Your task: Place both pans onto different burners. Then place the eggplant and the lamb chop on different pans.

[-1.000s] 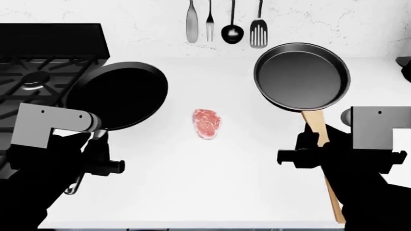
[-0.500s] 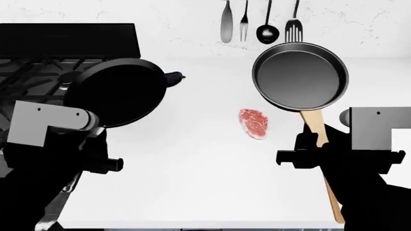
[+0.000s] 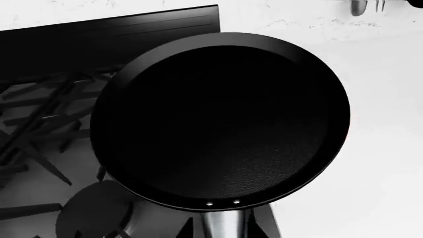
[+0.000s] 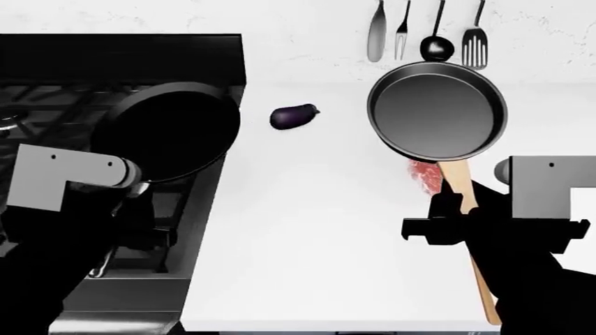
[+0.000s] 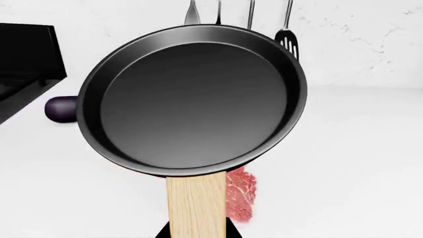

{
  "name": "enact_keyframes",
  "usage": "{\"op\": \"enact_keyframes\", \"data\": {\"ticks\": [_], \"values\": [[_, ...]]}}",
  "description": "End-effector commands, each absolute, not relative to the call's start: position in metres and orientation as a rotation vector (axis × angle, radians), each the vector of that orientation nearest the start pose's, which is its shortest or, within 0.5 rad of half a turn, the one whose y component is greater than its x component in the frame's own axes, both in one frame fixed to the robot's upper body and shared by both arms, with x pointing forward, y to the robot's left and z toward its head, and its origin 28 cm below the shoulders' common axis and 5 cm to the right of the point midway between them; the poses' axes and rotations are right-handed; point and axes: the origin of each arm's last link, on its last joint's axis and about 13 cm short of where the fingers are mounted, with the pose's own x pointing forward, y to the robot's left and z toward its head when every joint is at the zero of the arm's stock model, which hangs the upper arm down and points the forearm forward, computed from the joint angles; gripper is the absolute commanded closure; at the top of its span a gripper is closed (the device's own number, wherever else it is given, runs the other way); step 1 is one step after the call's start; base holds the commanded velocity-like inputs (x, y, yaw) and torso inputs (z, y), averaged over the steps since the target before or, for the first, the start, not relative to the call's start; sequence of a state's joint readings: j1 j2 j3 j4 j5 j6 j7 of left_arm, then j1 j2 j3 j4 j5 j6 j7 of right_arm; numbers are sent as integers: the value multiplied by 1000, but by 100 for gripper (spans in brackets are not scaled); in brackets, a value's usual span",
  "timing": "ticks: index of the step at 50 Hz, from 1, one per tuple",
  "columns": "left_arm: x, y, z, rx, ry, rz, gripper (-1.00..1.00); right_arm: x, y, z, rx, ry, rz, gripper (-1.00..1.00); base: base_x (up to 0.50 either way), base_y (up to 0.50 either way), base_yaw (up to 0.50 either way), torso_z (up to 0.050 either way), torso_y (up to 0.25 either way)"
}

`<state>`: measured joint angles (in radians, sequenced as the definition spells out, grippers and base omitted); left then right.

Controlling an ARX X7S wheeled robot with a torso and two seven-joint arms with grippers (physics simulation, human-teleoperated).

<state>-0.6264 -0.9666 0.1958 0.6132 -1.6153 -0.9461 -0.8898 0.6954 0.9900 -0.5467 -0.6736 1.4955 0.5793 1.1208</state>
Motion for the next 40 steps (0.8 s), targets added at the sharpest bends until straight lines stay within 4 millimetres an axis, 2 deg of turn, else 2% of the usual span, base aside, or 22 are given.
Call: {"op": "enact_keyframes", "data": {"ticks": [1, 40], "values": [[200, 277, 239, 111, 173, 17, 100, 200, -137, 224, -53, 84, -123, 100, 0, 348, 0, 0, 11], [200, 279, 239, 105, 167, 19, 100, 203, -135, 224, -57, 82, -118, 100, 0, 351, 0, 1, 4]]}}
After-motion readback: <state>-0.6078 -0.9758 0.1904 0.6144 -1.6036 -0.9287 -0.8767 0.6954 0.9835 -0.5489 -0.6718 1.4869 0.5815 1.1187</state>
